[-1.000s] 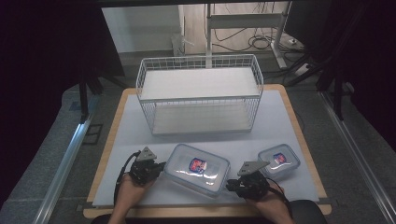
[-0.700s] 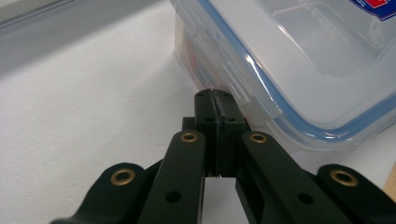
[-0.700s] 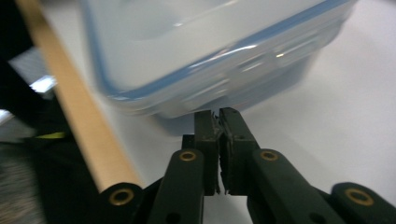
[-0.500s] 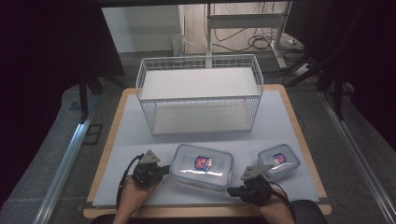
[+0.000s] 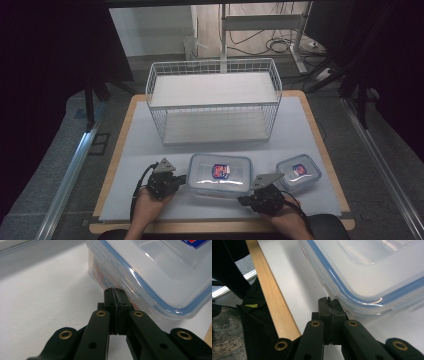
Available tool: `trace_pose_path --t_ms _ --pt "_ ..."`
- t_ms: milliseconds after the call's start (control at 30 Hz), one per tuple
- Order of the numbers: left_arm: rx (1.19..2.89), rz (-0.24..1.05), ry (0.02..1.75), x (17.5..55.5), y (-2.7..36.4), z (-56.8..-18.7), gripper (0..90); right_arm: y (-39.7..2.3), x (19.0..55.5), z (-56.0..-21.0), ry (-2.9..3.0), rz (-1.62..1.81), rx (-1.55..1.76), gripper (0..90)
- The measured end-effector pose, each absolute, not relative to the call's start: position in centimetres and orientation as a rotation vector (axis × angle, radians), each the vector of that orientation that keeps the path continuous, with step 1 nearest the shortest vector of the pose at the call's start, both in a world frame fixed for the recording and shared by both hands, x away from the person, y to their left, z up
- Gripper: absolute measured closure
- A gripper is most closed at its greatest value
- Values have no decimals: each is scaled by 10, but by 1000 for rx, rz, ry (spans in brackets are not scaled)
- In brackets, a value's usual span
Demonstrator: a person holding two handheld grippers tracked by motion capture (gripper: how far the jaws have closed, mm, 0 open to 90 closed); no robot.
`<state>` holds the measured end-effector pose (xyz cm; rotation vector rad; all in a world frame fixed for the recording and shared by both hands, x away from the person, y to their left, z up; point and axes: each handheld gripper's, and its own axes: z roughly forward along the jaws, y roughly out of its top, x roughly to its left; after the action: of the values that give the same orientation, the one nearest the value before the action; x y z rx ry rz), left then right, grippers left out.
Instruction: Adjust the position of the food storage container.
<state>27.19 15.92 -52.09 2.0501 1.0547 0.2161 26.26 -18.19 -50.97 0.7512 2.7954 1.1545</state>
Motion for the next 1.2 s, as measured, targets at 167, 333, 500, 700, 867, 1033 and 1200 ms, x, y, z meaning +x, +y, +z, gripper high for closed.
trace_pose_path --t_ms 167,333,500,700,867,1033,1200 --pt "2057 206 1042 269 158 -521 886 -186 266 -508 2774 1150 765 893" --pt "2062 199 1032 268 157 -520 883 -190 270 -507 2756 1146 770 893" --pt "2062 203 1026 268 157 -520 870 -192 271 -506 2753 1139 770 893" --pt "2060 305 1065 261 169 -514 772 -201 271 -498 2742 1162 755 865" --pt "2067 370 1093 247 176 -514 623 -221 273 -493 2704 1132 762 776" --pt "2078 391 1080 237 175 -513 458 -233 275 -488 2630 1103 781 628" --pt "2093 373 1049 229 176 -512 307 -239 278 -487 2541 1072 818 460"
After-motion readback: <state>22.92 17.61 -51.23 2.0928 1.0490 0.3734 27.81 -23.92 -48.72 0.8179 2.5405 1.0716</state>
